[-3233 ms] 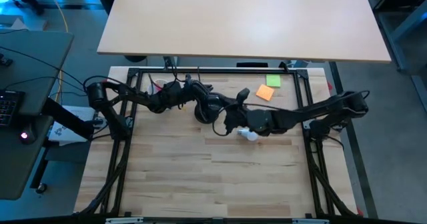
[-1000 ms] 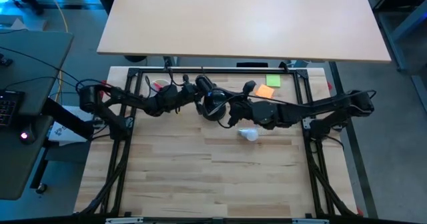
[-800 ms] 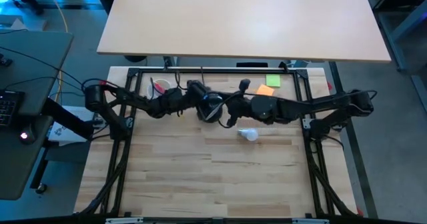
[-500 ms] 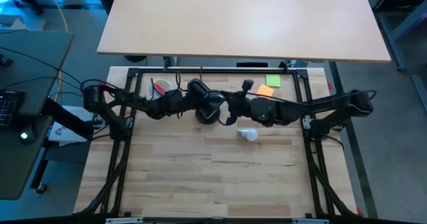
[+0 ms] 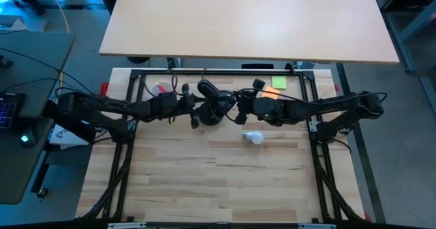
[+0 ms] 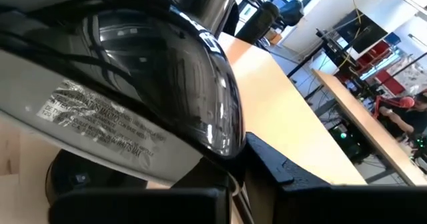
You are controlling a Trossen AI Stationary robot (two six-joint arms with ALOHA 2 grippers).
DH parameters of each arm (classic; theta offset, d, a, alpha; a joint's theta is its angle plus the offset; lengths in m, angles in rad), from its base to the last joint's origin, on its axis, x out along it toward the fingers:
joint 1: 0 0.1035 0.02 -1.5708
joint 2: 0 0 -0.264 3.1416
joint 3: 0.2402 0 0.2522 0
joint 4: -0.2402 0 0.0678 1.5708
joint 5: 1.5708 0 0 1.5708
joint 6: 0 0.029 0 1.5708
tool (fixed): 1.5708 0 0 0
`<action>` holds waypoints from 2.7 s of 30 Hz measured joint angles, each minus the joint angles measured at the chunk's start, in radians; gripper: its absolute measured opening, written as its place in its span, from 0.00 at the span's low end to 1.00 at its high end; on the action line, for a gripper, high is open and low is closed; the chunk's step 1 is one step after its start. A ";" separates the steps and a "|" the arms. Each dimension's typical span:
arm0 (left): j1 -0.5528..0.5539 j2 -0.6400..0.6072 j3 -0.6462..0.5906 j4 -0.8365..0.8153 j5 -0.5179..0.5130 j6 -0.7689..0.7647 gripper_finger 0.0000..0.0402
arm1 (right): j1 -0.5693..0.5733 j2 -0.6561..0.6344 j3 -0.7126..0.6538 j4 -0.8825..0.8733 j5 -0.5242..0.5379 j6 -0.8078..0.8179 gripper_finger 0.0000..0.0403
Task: Screw lightbulb
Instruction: Insert the light bulb into the desk lamp
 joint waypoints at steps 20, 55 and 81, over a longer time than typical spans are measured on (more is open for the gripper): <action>0.096 -0.095 0.000 -0.107 0.022 0.106 0.46 | 0.006 -0.005 0.001 0.035 0.003 0.066 0.04; 0.093 0.388 0.005 0.304 -0.121 -0.100 0.12 | -0.005 -0.003 0.245 -0.415 -0.013 0.813 0.04; 0.083 0.391 0.000 0.321 -0.144 -0.106 0.12 | 0.043 -0.011 0.339 -0.512 -0.204 0.756 0.38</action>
